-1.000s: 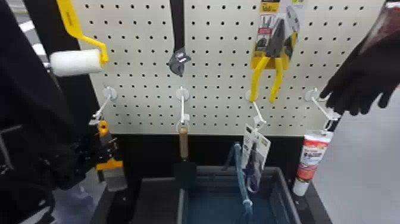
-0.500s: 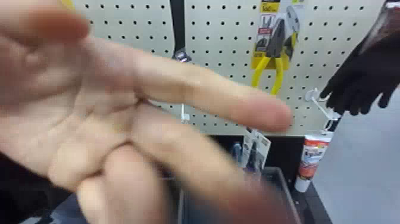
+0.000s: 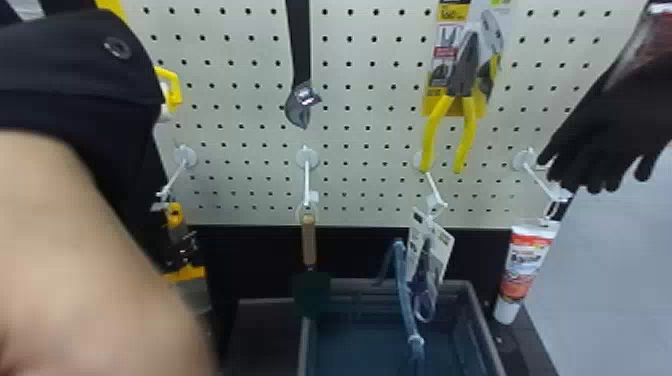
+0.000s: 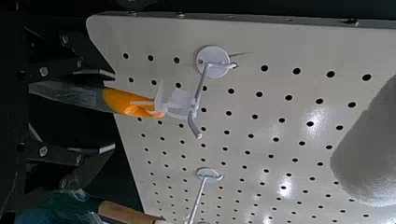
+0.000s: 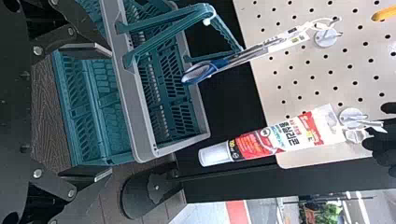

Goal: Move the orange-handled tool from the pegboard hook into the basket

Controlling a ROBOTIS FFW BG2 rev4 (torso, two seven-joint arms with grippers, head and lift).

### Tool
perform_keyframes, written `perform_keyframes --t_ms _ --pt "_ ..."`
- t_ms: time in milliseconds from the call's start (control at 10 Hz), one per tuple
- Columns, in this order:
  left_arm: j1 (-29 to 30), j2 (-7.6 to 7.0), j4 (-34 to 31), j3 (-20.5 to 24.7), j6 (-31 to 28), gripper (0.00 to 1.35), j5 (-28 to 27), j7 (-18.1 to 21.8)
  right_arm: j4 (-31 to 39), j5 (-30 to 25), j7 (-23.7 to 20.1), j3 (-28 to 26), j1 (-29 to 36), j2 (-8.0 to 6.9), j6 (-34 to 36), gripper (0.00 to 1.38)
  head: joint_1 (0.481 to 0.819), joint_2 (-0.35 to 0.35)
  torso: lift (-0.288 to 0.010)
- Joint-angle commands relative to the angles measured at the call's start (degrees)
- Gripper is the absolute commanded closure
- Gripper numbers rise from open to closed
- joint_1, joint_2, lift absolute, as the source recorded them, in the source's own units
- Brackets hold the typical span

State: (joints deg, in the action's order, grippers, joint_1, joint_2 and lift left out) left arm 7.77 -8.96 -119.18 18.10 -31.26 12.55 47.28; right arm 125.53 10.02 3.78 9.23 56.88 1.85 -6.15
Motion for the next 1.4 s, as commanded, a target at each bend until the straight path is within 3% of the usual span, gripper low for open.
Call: perform_keyframes --t_ms 0,100,1300 --pt "-0.11 -0.09 0.0 -0.26 0.5 0.92 -0.16 0.0 -0.02 0.0 0.0 0.0 0.0 0.0 0.0 0.4 0.549 0.0 -0.1" --pt "-0.11 -0.35 0.0 -0.7 1.82 1.0 -0.77 0.0 -0.02 0.0 0.0 0.0 0.0 0.0 0.0 0.4 0.549 0.0 -0.1" --pt "0.26 -0.35 0.14 -0.7 1.91 1.0 -0.51 0.0 -0.3 0.0 0.0 0.0 0.0 0.0 0.18 0.4 0.549 0.0 -0.1"
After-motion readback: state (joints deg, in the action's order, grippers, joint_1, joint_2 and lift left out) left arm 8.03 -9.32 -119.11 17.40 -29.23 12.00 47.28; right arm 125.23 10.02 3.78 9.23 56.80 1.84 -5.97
